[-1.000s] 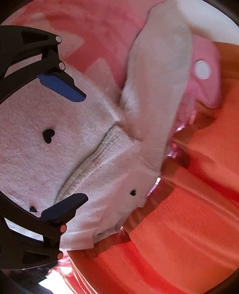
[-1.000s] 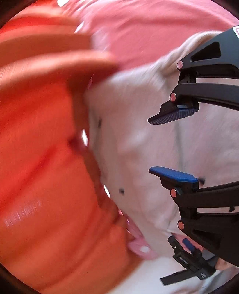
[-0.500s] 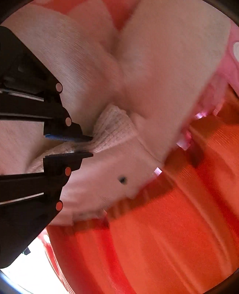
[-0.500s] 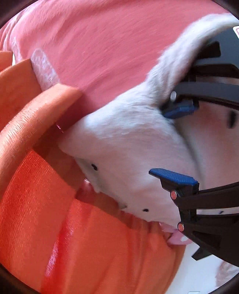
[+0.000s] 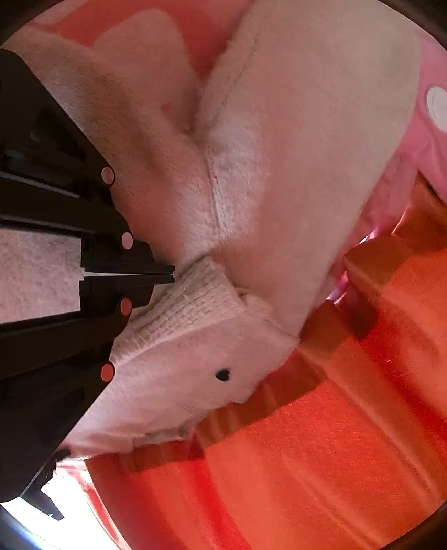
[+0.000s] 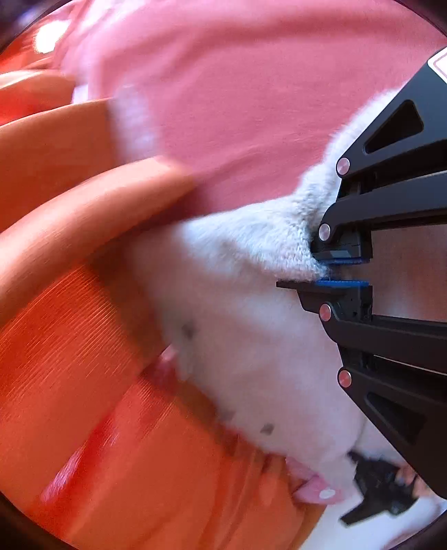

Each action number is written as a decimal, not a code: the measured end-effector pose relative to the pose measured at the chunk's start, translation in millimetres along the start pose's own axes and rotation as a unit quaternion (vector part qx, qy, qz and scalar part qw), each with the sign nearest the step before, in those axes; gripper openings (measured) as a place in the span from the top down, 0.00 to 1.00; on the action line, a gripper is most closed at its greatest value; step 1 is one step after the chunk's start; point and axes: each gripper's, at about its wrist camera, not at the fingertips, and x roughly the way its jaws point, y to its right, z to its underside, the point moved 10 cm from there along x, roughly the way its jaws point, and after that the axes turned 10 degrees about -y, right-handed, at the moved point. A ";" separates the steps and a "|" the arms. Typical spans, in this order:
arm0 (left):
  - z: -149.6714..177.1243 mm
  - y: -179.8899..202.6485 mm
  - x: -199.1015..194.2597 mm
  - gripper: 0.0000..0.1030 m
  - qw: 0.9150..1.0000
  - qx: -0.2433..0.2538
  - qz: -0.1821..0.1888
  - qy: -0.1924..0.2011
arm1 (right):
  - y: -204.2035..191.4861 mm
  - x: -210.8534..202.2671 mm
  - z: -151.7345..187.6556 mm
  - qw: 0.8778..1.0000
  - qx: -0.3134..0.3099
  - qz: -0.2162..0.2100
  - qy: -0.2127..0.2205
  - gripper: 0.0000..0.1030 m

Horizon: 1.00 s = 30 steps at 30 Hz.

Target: Fold small clothes

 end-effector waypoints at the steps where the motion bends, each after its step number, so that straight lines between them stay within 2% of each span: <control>1: -0.8 0.8 -2.7 1.00 1.000 0.001 -0.002 0.003 | 0.2 0.1 -0.1 1.000 -0.001 0.003 0.001 0.94; 2: -0.6 -0.4 -3.3 1.00 1.000 0.005 -0.009 0.002 | 6.5 6.5 2.7 1.000 0.002 0.013 -0.008 0.94; 4: 0.8 -7.1 -2.2 1.00 1.000 -0.002 -0.005 -0.002 | 36.5 39.3 22.2 0.996 0.034 0.048 -0.065 0.97; 5: 2.9 -13.7 -6.0 1.00 1.000 -0.014 0.003 -0.001 | 40.8 37.3 22.4 0.997 0.047 0.034 -0.046 0.97; 6: 2.4 -17.2 -12.6 1.00 1.000 -0.028 0.011 0.003 | 38.1 33.0 22.9 0.996 0.054 0.047 -0.060 0.96; 8: -4.1 -23.6 -30.8 0.99 0.998 -0.057 0.017 0.021 | 24.1 14.4 21.0 0.995 0.051 0.067 -0.048 0.83; 9: -11.6 -29.9 -49.3 0.97 0.997 -0.062 0.012 0.037 | 7.0 0.0 21.5 0.996 0.040 0.075 -0.032 0.83; 10: -15.6 -38.3 -66.2 0.88 0.997 -0.063 0.009 0.049 | -9.5 -7.1 24.8 0.996 0.022 0.079 -0.024 0.82; 11: -25.4 -51.7 -87.1 0.65 0.996 -0.067 -0.005 0.065 | -25.4 -15.0 28.9 0.997 0.000 0.079 -0.017 0.82; 12: -31.5 -61.4 -97.8 0.50 0.994 -0.072 -0.017 0.075 | -46.0 -24.0 34.5 0.997 -0.027 0.073 -0.007 0.77; 13: -42.3 -84.3 -121.1 0.32 0.991 -0.084 -0.042 0.097 | -55.7 -37.4 44.2 0.997 -0.048 0.063 0.000 0.73; 14: -52.4 -106.2 -140.2 0.27 0.986 -0.090 -0.069 0.119 | -72.5 -39.2 48.1 0.997 -0.063 0.054 0.004 0.65; 15: -59.9 -125.6 -153.9 0.25 0.982 -0.095 -0.095 0.132 | -90.3 -38.1 55.7 0.996 -0.077 0.037 0.006 0.62; 16: -72.6 -156.4 -172.7 0.23 0.974 -0.103 -0.134 0.149 | -97.1 -44.1 61.1 0.996 -0.088 0.024 0.004 0.62; 17: -81.0 -179.7 -184.0 0.21 0.969 -0.112 -0.156 0.157 | -108.2 -41.8 67.5 0.995 -0.100 0.014 0.000 0.61; 19: -98.6 -244.5 -201.0 0.21 0.955 -0.161 -0.197 0.151 | -128.0 -28.3 79.5 0.991 -0.129 0.008 -0.015 0.60; 20: -102.5 -261.3 -201.5 0.21 0.952 -0.183 -0.195 0.149 | -135.0 -19.6 85.1 0.990 -0.141 0.011 -0.021 0.60; 21: -107.6 -288.4 -203.9 0.22 0.947 -0.220 -0.187 0.144 | -139.1 -11.1 88.9 0.988 -0.153 0.014 -0.029 0.60; 24: -121.1 -318.8 -200.1 0.26 0.941 -0.269 -0.138 0.152 | -134.3 -2.7 94.7 0.985 -0.167 0.019 -0.044 0.60; 25: -126.1 -319.9 -201.4 0.32 0.940 -0.268 -0.138 0.160 | -134.9 0.4 95.3 0.985 -0.168 0.020 -0.045 0.60; 26: -132.9 -317.2 -200.1 0.61 0.943 -0.257 -0.135 0.164 | -133.9 -4.3 97.6 0.984 -0.168 0.021 -0.047 0.59; 27: -142.2 -307.0 -190.4 0.81 0.953 -0.240 -0.106 0.149 | -131.1 -2.1 95.8 0.985 -0.166 0.022 -0.048 0.58; 28: -146.6 -298.1 -185.5 0.91 0.958 -0.233 -0.088 0.141 | -130.2 -1.4 96.8 0.985 -0.165 0.022 -0.049 0.58; 29: -152.2 -281.2 -187.5 0.91 0.961 -0.219 -0.080 0.151 | -130.5 0.8 95.6 0.985 -0.162 0.023 -0.048 0.58; 30: -160.4 -250.7 -195.8 0.91 0.964 -0.181 -0.087 0.175 | -130.4 0.1 92.9 0.986 -0.159 0.024 -0.047 0.58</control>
